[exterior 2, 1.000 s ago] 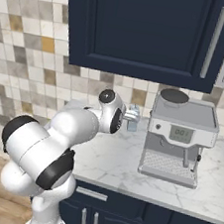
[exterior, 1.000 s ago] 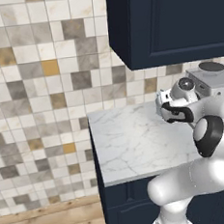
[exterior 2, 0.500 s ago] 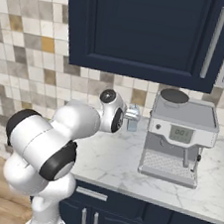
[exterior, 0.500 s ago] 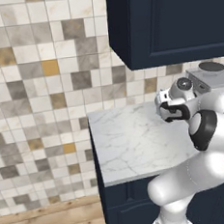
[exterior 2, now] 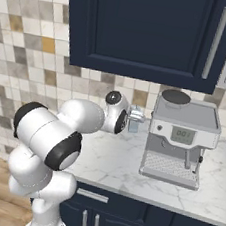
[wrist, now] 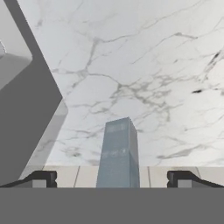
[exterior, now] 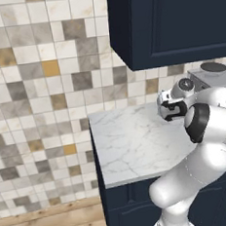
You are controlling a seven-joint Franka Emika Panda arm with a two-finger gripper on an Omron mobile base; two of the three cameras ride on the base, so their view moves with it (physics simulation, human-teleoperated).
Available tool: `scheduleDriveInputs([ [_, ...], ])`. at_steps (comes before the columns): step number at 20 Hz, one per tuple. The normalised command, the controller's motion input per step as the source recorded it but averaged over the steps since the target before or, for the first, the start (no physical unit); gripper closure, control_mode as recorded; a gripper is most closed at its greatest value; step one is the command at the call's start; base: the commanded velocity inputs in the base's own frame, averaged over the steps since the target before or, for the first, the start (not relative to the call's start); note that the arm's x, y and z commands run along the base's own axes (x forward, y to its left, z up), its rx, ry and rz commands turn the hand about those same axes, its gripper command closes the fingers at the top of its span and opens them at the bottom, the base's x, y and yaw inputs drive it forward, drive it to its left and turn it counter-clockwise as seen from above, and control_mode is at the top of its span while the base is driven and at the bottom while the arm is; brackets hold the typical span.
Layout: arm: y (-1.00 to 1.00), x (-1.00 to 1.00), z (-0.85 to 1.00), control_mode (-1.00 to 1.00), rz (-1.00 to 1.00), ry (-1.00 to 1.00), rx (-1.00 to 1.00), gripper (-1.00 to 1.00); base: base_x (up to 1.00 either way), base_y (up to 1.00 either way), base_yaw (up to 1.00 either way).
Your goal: Gather the eggs and milk located in the vicinity of the sink area and place them right next to the bowl.
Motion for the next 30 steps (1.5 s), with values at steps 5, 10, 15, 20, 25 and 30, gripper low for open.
scheduleDriveInputs([
  [5, 0.00, 0.03, -0.05, -1.00, 0.01, -0.01, 0.00, -1.00, 0.00, 0.00, 0.00],
  [10, 0.00, 0.05, 0.00, -1.00, 0.01, 0.00, 0.00, -1.00, 0.00, 0.00, 0.00],
  [15, -0.01, 0.10, 0.00, -1.00, 0.01, 0.00, 0.00, -1.00, 0.00, 0.00, 0.00],
  [20, 0.00, 0.13, -0.03, -1.00, 0.00, 0.00, 0.00, -1.00, 0.00, 0.00, 0.00],
  [25, -0.01, 0.14, -0.12, -1.00, 0.01, 0.00, 0.00, -1.00, 0.00, 0.00, 0.00],
  [30, -0.06, 0.16, -0.15, -1.00, 0.01, 0.00, 0.00, -1.00, 0.00, 0.00, 0.00],
])
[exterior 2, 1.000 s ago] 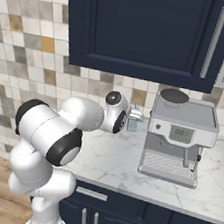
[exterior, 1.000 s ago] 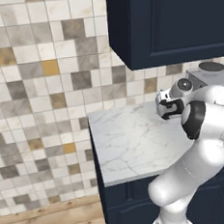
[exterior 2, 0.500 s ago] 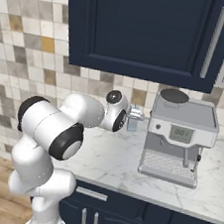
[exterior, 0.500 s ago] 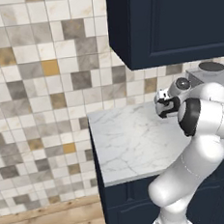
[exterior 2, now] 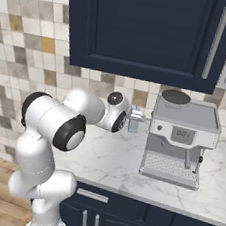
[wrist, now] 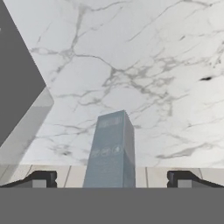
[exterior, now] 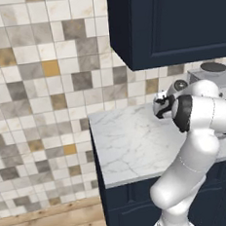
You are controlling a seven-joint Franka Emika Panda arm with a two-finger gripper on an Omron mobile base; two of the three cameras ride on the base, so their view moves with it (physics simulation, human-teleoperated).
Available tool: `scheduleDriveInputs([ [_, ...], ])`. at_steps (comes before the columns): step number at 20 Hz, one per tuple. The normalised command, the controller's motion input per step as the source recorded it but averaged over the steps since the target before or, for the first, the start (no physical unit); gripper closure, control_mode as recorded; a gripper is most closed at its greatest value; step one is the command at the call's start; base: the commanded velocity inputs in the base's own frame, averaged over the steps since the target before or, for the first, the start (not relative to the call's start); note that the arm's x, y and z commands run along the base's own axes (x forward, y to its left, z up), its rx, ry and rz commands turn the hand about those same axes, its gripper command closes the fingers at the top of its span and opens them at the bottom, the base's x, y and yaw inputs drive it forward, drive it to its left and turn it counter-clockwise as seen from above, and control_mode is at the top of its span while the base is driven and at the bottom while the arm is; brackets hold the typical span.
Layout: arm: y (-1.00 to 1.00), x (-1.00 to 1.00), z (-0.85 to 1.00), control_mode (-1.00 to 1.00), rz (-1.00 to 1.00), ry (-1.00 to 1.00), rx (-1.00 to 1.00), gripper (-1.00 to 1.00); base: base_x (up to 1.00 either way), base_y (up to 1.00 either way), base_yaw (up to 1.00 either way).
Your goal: Gather the eggs and milk located in the vicinity of the sink area and place them right next to the bowl.
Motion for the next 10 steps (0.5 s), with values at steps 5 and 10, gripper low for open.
scheduleDriveInputs([
  [5, -0.15, 0.13, -0.11, -1.00, 0.01, 0.00, 0.00, -1.00, 0.00, 0.00, 0.00],
  [10, -0.18, 0.11, -0.04, -1.00, 0.02, 0.00, 0.00, -1.00, 0.00, 0.00, 0.00],
])
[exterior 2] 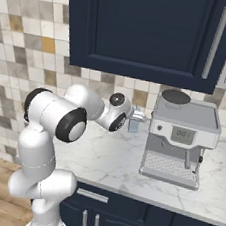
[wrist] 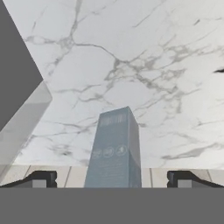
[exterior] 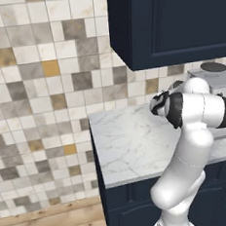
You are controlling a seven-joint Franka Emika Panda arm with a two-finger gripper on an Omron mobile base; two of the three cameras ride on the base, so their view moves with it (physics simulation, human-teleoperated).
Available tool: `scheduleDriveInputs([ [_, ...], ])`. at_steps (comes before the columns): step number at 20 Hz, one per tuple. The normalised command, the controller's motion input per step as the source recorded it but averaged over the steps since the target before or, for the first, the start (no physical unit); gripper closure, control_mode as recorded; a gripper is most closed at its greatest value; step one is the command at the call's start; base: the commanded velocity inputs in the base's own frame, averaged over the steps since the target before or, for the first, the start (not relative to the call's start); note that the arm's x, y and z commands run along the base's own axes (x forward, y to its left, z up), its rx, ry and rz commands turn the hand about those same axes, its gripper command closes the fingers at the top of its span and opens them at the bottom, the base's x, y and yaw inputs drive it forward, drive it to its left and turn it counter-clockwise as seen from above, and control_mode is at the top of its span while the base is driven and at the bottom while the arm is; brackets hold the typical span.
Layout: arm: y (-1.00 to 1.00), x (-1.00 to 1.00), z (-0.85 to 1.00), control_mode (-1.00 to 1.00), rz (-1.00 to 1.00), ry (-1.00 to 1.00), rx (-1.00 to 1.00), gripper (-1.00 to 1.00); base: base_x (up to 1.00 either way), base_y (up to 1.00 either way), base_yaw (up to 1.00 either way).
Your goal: Gather the eggs and milk located in the vicinity of the sink area and place them right next to the bowl.
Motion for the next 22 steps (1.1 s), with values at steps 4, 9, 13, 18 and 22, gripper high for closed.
scheduleDriveInputs([
  [4, -0.16, 0.10, -0.04, -1.00, 0.02, 0.00, 0.00, -1.00, 0.00, 0.00, 0.00],
  [9, -0.15, 0.09, -0.07, -1.00, 0.02, 0.00, 0.00, -1.00, 0.00, 0.00, 0.00],
  [13, -0.13, 0.11, -0.14, -1.00, 0.02, 0.00, 0.00, -1.00, 0.00, 0.00, 0.00],
  [18, -0.09, 0.11, -0.14, -1.00, 0.02, 0.00, 0.00, -1.00, 0.00, 0.00, 0.00],
  [22, -0.13, 0.12, -0.14, -1.00, 0.02, 0.00, 0.00, -1.00, 0.00, 0.00, 0.00],
])
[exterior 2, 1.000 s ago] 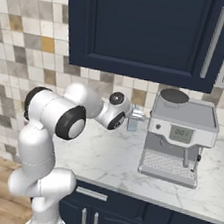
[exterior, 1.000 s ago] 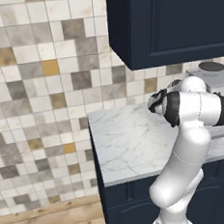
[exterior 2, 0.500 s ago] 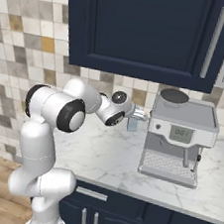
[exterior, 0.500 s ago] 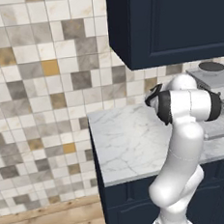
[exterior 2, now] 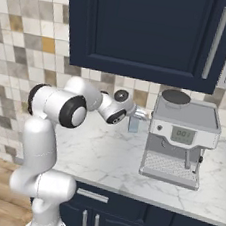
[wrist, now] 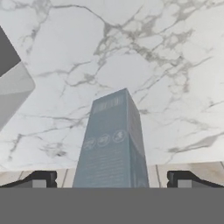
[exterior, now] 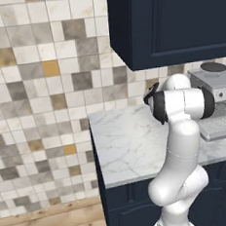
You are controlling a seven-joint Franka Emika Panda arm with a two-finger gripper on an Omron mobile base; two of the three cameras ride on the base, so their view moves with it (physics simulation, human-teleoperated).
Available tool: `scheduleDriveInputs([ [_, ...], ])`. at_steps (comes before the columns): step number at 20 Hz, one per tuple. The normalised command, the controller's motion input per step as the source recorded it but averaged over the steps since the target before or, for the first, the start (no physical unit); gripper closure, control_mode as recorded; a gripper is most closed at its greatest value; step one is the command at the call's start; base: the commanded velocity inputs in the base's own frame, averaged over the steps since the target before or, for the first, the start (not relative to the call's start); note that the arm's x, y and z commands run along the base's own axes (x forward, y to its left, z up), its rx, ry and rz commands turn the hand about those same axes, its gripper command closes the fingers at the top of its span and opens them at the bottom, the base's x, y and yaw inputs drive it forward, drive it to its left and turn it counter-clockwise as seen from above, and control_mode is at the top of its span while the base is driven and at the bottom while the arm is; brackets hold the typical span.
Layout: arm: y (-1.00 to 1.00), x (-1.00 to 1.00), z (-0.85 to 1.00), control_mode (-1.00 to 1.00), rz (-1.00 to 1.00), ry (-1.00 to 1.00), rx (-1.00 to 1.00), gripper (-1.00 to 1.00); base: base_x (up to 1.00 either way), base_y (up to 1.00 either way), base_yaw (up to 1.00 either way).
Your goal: Gather the eggs and milk located in the vicinity of the sink area and place them right next to the bowl.
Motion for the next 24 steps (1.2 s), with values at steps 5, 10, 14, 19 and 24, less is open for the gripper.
scheduleDriveInputs([
  [5, -0.16, 0.12, -0.15, -1.00, 0.02, 0.00, 0.00, -1.00, 0.00, 0.00, 0.00],
  [10, -0.15, 0.12, -0.17, -1.00, 0.02, 0.00, 0.00, -1.00, 0.00, 0.00, 0.00],
  [14, -0.13, 0.10, -0.22, -1.00, 0.02, 0.00, 0.00, -1.00, 0.00, 0.00, 0.00],
  [19, -0.02, 0.03, -0.13, -1.00, 0.03, -0.01, 0.01, -1.00, 0.00, 0.00, 0.00],
  [24, 0.00, 0.00, -0.07, -1.00, 0.03, 0.00, 0.01, 1.00, 0.00, 0.00, 0.00],
])
